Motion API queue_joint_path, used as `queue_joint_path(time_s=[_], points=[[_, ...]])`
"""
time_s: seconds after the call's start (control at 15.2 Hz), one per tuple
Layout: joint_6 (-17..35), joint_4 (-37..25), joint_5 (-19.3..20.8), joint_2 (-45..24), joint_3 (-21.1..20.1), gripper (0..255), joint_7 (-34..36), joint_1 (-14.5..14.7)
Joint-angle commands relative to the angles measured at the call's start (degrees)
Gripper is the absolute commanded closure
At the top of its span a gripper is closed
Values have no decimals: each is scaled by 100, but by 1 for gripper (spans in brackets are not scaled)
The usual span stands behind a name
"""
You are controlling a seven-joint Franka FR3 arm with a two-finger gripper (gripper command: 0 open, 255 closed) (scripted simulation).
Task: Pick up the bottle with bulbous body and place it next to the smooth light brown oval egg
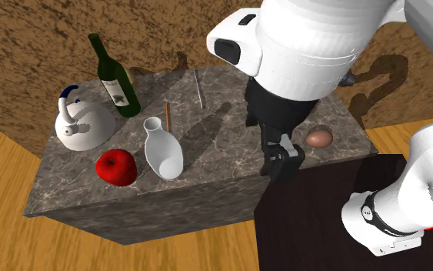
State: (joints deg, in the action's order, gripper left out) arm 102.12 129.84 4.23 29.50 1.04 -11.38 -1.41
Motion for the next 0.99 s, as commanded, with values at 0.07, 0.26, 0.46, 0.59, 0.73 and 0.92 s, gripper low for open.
queue_joint_path(time_s=[0.07, 0.26, 0.46, 0.59, 0.73, 0.92], points=[[292, -345, 25, -639, 183, 0, -180, -77], [509, -750, -1, -1270, 338, 0, -345, -136], [668, -1218, -67, -1912, 477, 0, -519, -197], [741, -1568, -132, -2347, 560, 0, -638, -240], [786, -1949, -211, -2788, 631, 0, -759, -293], [799, -2584, -353, -3463, 720, 0, -939, -385]])
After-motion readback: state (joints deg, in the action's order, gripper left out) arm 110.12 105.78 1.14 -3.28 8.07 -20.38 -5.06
